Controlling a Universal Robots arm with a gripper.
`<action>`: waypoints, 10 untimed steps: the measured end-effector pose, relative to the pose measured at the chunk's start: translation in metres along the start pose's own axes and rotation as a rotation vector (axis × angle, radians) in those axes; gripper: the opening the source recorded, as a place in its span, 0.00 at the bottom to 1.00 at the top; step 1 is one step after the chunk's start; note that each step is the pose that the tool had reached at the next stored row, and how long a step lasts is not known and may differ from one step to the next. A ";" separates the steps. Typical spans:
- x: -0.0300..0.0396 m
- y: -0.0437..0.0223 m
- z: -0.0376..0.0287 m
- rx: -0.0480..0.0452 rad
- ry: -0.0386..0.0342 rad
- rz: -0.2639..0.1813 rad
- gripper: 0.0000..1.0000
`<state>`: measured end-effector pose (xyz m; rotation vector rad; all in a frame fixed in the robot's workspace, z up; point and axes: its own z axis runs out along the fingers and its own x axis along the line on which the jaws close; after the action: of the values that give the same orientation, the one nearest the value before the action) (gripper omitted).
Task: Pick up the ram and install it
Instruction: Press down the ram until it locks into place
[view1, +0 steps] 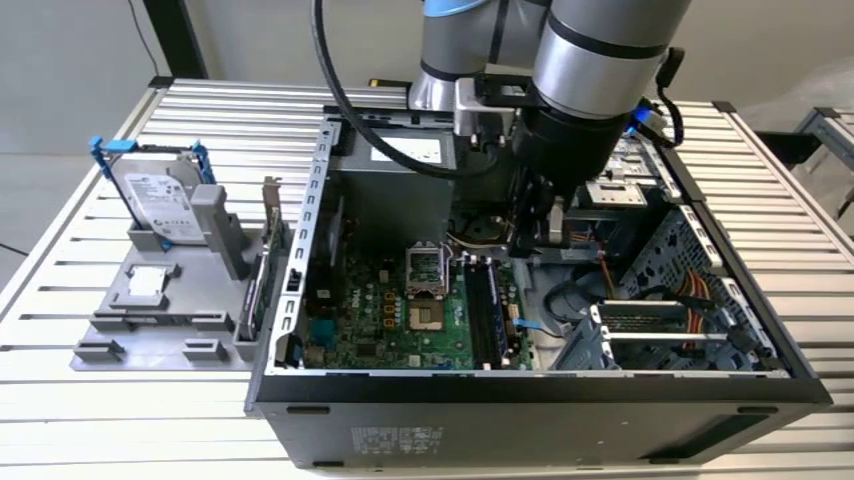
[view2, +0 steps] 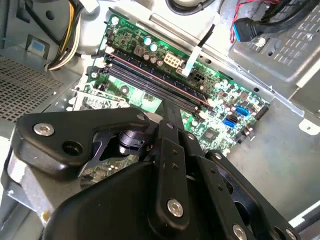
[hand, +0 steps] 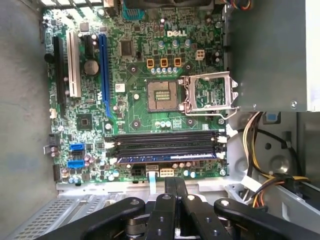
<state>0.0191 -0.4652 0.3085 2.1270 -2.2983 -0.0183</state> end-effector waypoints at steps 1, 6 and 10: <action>0.0000 0.0000 -0.0022 0.0000 0.0003 0.000 0.00; 0.0000 0.0002 -0.0150 -0.0004 0.0025 0.000 0.00; 0.0000 0.0003 -0.0194 -0.0003 0.0029 0.000 0.00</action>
<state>0.0191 -0.4653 0.3279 2.1254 -2.2966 -0.0156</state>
